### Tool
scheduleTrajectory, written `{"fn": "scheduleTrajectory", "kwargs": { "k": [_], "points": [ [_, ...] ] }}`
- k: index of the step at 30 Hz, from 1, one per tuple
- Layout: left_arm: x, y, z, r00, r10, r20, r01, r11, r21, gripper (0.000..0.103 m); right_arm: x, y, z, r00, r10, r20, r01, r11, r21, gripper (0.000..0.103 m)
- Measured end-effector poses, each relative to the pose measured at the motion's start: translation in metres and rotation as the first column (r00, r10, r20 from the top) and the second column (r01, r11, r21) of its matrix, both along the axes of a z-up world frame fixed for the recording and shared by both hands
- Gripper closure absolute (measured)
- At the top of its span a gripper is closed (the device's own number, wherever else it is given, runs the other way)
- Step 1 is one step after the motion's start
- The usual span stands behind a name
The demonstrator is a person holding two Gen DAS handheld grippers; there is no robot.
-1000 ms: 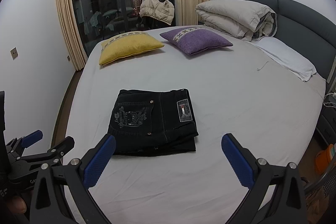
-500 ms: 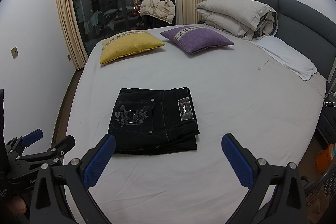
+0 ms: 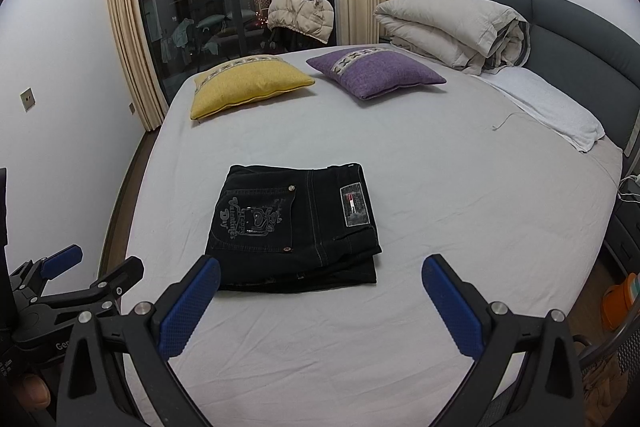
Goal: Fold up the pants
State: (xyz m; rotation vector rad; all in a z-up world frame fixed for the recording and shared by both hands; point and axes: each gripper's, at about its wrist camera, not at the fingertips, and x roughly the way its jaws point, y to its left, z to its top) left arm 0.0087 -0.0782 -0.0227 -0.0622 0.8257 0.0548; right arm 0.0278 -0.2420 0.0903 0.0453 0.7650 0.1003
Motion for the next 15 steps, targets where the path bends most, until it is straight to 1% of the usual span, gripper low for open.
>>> {"fn": "scheduleTrajectory", "kwargs": {
  "k": [11,15],
  "points": [
    [0.0004,-0.0021,-0.0009,1.0,0.0,0.0,0.0,1.0,0.001,0.0,0.0002,-0.0024,0.0026,1.0,0.002,-0.001,-0.002,1.0,0.0,0.0],
    [0.0002,-0.0028,-0.0015,1.0,-0.001,0.0,0.001,1.0,0.0,0.0,-0.0018,-0.001,-0.0009,1.0,0.004,-0.001,-0.004,1.0,0.0,0.0]
  ]
}}
